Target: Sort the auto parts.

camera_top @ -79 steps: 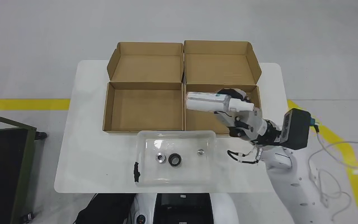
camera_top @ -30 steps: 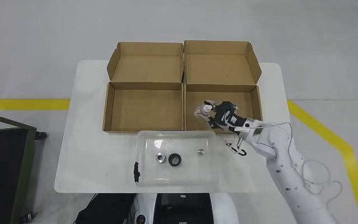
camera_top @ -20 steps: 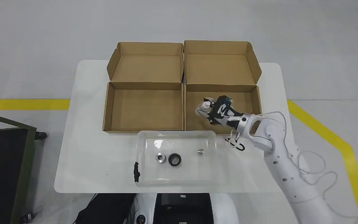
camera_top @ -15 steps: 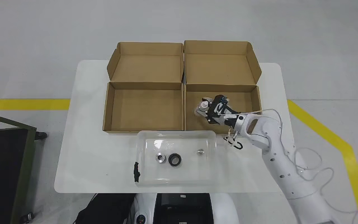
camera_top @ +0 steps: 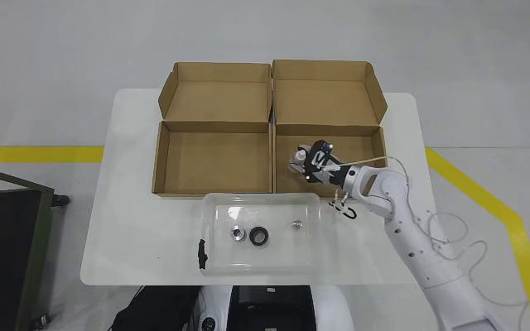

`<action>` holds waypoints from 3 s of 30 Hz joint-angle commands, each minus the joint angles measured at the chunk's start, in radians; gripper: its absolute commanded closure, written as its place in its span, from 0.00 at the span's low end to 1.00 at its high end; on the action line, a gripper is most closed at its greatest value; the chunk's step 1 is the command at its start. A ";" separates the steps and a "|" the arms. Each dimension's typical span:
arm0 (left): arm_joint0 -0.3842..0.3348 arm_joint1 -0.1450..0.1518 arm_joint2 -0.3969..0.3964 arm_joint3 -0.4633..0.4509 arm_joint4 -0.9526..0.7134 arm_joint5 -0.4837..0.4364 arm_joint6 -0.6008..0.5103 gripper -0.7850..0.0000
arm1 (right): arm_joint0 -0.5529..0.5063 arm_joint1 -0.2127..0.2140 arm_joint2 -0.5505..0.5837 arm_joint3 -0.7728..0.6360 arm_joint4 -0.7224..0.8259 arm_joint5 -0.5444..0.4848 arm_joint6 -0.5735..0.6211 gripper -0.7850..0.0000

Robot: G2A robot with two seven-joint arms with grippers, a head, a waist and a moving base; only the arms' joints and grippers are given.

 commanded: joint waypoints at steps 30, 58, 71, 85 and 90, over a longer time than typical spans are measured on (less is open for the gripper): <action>0.000 0.000 0.000 0.000 0.000 0.000 0.000 0.00 | -0.196 0.045 0.120 -0.440 0.074 -0.147 0.034 0.00; 0.000 0.000 0.000 0.000 0.000 0.000 0.000 0.00 | -0.359 0.094 0.036 -0.647 -0.271 -0.309 0.281 0.09; 0.000 0.000 0.000 0.000 0.000 0.000 0.000 0.00 | -0.309 0.094 -0.027 -0.600 -0.314 -0.315 0.374 0.17; 0.000 0.000 0.000 0.000 0.000 0.000 0.000 0.00 | -0.235 0.083 -0.097 -0.556 -0.298 -0.303 0.527 0.40; 0.000 0.000 0.000 0.000 0.000 0.000 0.000 0.00 | -0.216 0.080 -0.119 -0.542 -0.277 -0.312 0.575 0.51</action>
